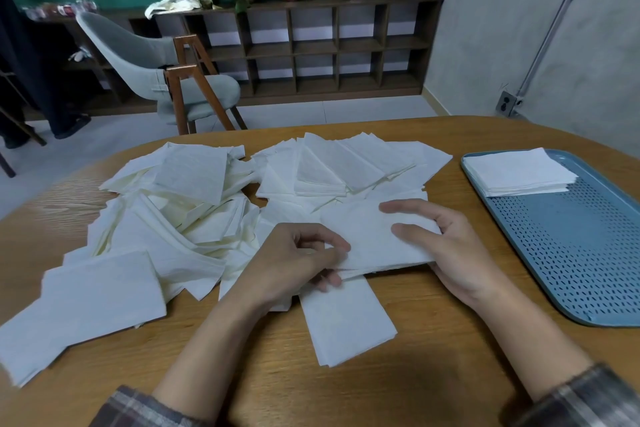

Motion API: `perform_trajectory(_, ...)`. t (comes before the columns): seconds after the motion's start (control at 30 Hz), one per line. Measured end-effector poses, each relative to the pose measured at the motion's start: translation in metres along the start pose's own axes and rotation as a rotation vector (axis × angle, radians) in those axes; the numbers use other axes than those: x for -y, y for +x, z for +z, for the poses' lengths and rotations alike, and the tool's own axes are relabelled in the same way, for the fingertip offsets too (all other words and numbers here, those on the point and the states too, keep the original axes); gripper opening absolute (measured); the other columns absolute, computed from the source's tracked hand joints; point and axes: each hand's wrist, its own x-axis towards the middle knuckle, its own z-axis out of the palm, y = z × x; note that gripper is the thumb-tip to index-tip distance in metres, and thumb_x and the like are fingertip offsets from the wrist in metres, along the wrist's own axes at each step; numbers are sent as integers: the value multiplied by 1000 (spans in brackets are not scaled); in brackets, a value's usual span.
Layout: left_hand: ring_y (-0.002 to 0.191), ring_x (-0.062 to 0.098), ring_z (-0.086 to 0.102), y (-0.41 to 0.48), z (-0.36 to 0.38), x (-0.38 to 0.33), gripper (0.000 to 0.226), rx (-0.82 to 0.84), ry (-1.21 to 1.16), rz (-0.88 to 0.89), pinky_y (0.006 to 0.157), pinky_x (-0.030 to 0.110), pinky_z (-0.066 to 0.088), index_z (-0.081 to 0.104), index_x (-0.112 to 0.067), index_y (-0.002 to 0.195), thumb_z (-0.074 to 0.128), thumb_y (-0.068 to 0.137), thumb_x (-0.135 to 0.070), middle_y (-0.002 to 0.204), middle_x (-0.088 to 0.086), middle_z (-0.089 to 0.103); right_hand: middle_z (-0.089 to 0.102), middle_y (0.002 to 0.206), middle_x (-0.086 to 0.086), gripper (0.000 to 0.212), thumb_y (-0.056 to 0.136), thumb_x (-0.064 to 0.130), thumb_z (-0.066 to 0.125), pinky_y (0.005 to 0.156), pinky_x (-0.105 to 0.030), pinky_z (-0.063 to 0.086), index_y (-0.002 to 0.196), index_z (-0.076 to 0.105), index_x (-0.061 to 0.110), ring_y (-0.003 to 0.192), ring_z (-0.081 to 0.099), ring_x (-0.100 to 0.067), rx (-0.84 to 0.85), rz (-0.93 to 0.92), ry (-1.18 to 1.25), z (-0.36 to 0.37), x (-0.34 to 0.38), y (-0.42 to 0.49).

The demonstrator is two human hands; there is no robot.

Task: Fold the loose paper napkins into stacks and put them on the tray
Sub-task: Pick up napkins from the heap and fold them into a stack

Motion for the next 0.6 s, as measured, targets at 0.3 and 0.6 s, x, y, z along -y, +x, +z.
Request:
perform_trajectory(0.3, 64, 14, 60, -2, 1, -2, 39, -300, -7, 200, 64, 27, 48, 66, -16, 80, 71, 94, -51, 73, 3, 65, 75, 126, -7, 33, 82, 4, 69, 79, -25, 61, 107, 84, 20, 114, 73, -20, 22, 65, 443, -1, 6, 0)
perform_trajectory(0.6, 121, 14, 70, 2, 18, -1, 36, -30, -400, 2, 114, 47, 49, 70, -29, 127, 49, 107, -50, 126, -5, 75, 73, 132, 9, 33, 92, 6, 74, 122, -47, 36, 119, 80, 23, 134, 59, -8, 94, -50, 5, 2, -3, -1)
